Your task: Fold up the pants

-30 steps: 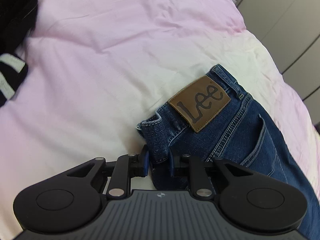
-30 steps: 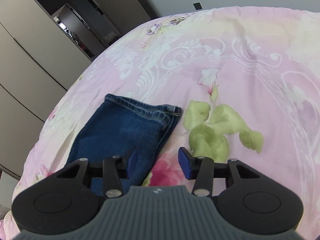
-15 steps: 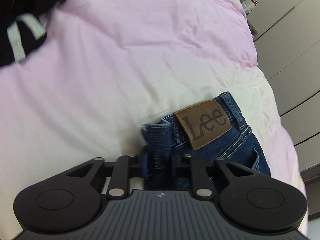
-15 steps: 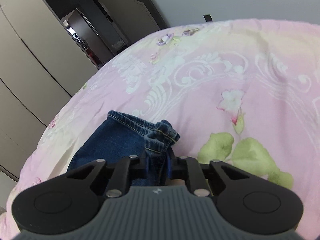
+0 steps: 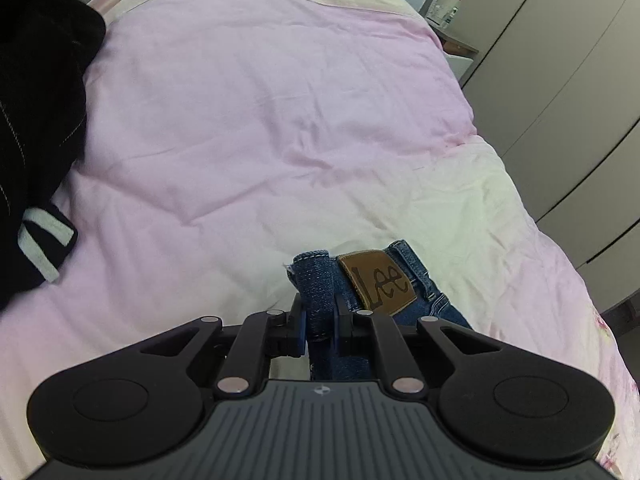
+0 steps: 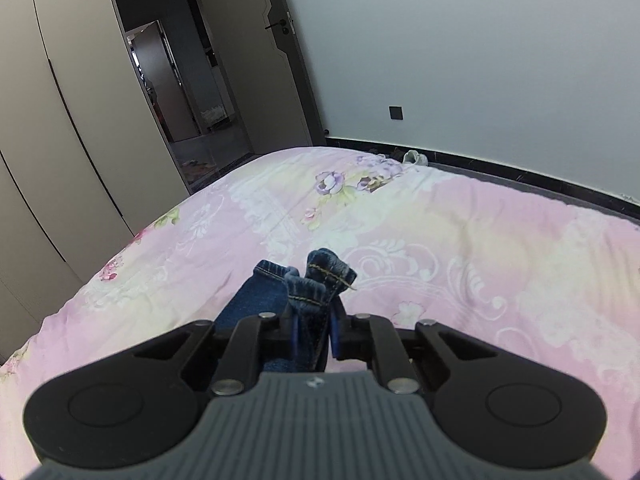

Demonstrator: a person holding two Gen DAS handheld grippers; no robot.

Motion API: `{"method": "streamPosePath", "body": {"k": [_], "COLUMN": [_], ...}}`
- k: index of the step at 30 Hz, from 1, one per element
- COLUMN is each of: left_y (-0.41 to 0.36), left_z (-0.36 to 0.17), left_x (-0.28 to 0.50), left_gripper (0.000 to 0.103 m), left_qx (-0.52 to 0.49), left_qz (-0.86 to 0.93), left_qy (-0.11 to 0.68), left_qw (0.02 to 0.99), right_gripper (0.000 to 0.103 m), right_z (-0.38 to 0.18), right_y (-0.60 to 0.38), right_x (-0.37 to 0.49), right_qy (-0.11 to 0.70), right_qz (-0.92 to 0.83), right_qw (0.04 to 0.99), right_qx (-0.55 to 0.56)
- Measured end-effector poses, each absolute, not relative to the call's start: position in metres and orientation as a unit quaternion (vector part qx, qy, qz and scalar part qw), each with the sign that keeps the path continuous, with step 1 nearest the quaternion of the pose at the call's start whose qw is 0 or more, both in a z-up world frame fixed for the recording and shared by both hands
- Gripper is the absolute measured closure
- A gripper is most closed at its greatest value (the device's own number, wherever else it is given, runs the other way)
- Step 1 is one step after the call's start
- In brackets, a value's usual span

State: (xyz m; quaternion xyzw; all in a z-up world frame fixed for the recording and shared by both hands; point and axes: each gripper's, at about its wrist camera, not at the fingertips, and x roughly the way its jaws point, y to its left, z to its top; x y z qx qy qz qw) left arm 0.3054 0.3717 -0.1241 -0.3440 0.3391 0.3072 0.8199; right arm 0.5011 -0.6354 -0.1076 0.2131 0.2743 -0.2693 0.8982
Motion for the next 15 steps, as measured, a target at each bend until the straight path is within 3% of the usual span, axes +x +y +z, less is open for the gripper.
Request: {"method": "streamPosePath", "body": {"k": [8, 15], "left_y": [0.379, 0.376], "left_z": [-0.104, -0.144], "left_x": [0.265, 0.236], "left_gripper": [0.090, 0.090], "left_qx": [-0.319, -0.279], "left_qz": [0.259, 0.245], "left_qy": [0.389, 0.438], "left_qw": [0.825, 0.819], "right_gripper": [0.095, 0.095], "right_z": [-0.070, -0.116], "right_y": [-0.651, -0.676], "right_x": [0.349, 0.213], "right_qy": [0.304, 0.359], "right_qz": [-0.310, -0.350], "right_qw": [0.876, 0.831], "right_qx": [0.208, 0.243]}}
